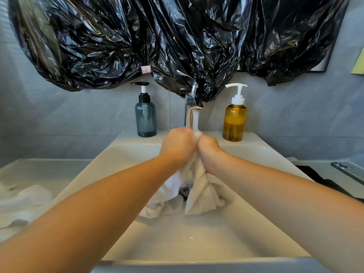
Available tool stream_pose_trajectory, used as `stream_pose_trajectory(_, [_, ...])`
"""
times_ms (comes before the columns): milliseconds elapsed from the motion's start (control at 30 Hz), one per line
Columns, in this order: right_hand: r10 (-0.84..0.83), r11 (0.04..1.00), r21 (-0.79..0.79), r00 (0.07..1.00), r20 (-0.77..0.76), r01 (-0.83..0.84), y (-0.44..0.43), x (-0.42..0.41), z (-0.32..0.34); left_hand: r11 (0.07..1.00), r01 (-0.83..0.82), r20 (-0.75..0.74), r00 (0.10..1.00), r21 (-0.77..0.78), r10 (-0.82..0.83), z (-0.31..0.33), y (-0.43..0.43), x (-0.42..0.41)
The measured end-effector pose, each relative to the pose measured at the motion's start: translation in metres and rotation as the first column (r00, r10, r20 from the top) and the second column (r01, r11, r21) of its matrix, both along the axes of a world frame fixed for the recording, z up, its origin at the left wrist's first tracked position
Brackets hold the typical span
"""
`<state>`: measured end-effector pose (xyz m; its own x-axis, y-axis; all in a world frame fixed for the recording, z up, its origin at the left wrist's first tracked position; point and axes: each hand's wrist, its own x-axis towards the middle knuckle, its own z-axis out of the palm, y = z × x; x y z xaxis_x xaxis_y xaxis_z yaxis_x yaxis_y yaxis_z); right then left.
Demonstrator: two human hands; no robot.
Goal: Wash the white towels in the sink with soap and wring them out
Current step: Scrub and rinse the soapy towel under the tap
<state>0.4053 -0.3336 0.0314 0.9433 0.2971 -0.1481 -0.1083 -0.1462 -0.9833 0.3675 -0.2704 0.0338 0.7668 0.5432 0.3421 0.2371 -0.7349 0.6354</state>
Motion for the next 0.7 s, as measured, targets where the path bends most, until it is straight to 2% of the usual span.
stream_pose_trajectory(67, [0.06, 0.968, -0.245, 0.998, 0.022, -0.053, -0.001, -0.009, 0.008, 0.996, -0.022, -0.064, 0.998, 0.084, 0.027, -0.003, 0.016, 0.001])
stream_pose_trajectory(133, [0.194, 0.884, -0.455, 0.969, 0.153, -0.105, -0.008, -0.016, 0.013, 0.999, -0.033, -0.089, 0.995, 0.005, 0.034, -0.007, 0.021, -0.005])
stream_pose_trajectory(167, [0.224, 0.873, -0.477, 0.952, 0.209, -0.1, -0.013, -0.013, 0.014, 0.998, -0.001, -0.064, 0.998, -0.061, -0.002, -0.006, 0.023, -0.006])
stream_pose_trajectory(200, [0.228, 0.873, -0.476, 0.951, 0.208, -0.105, -0.02, -0.011, 0.013, 0.991, 0.047, -0.031, 0.998, -0.125, -0.051, -0.004, 0.026, -0.004])
stream_pose_trajectory(300, [0.098, 0.968, -0.243, 0.988, 0.118, -0.067, -0.033, 0.004, 0.014, 0.879, 0.29, 0.115, 0.957, -0.378, -0.266, 0.007, 0.016, -0.007])
stream_pose_trajectory(367, [0.088, 0.979, -0.191, 0.992, 0.085, -0.07, -0.033, 0.013, 0.02, 0.803, 0.378, 0.045, 0.913, -0.461, -0.405, 0.011, 0.009, -0.01])
stream_pose_trajectory(433, [0.095, 0.985, -0.156, 0.99, 0.1, -0.079, -0.032, 0.019, 0.022, 0.79, 0.379, -0.072, 0.882, -0.481, -0.466, 0.008, 0.008, -0.012])
stream_pose_trajectory(467, [0.094, 0.985, -0.154, 0.99, 0.103, -0.078, -0.032, 0.018, 0.022, 0.778, 0.383, -0.083, 0.872, -0.498, -0.482, 0.008, 0.007, -0.014])
stream_pose_trajectory(533, [0.102, 0.981, -0.177, 0.99, 0.102, -0.083, -0.033, 0.018, 0.018, 0.796, 0.346, -0.051, 0.904, -0.496, -0.425, 0.01, 0.008, -0.017])
stream_pose_trajectory(567, [0.128, 0.979, -0.17, 0.987, 0.094, -0.111, -0.034, 0.019, 0.015, 0.821, 0.288, -0.028, 0.938, -0.493, -0.345, 0.012, 0.01, -0.018])
stream_pose_trajectory(667, [0.357, 0.929, -0.131, 0.931, 0.072, -0.346, -0.045, 0.018, 0.007, 0.838, 0.093, 0.037, 0.996, -0.538, -0.087, 0.016, 0.021, -0.022])
stream_pose_trajectory(700, [0.454, 0.886, -0.146, 0.888, 0.075, -0.441, -0.049, 0.016, 0.004, 0.847, 0.081, 0.048, 0.997, -0.526, -0.065, 0.017, 0.027, -0.021])
